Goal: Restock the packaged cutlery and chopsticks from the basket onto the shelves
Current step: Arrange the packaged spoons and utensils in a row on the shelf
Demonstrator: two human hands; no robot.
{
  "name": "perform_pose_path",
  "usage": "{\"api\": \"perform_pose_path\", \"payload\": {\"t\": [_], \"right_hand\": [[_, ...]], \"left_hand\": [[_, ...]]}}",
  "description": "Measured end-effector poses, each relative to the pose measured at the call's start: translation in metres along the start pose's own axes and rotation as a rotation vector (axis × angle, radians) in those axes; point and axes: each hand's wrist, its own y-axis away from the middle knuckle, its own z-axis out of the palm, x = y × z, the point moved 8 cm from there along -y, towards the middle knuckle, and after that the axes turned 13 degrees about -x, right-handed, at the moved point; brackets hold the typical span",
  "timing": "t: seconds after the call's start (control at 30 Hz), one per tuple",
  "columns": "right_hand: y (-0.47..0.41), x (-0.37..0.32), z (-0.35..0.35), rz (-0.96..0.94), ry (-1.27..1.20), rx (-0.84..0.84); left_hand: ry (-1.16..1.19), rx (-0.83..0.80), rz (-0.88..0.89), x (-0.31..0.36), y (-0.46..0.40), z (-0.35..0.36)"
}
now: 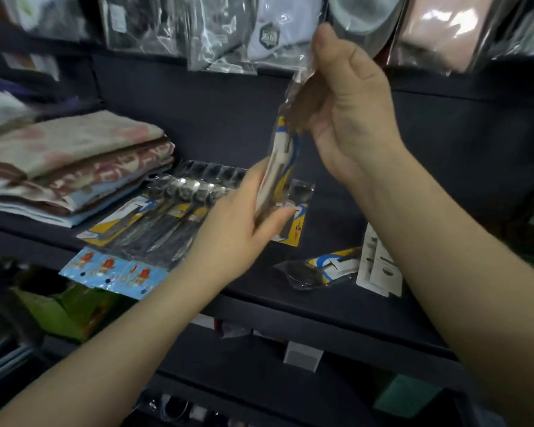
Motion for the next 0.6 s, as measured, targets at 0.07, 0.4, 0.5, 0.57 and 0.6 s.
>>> {"api": "perform_pose_path", "payload": {"t": [0.07,0.4,0.5,0.57,0.6], "right_hand": [[0.003,0.014,-0.006,0.076,-0.027,0.074],[0.048,0.159,-0.052,0.763,0.619,-0.079],[0.041,0.174,-0.062,0.78,0.759,-0.019],[0.032,0.177,-0.063,0.755,0.825,-0.012],[0.028,0.178,-0.063,0.739,0.842,-0.011]], "left_hand": [[-0.014,0.053,-0.028,0.003,0.012,-0.005],[0.374,-0.192,-0.538,-0.066,0.062,-0.001],[0.035,-0.332,-0.42,-0.066,0.059,-0.005],[-0.149,-0.441,-0.311,-0.064,0.057,-0.003],[-0.21,-0.493,-0.263,-0.064,0.057,-0.002]]}}
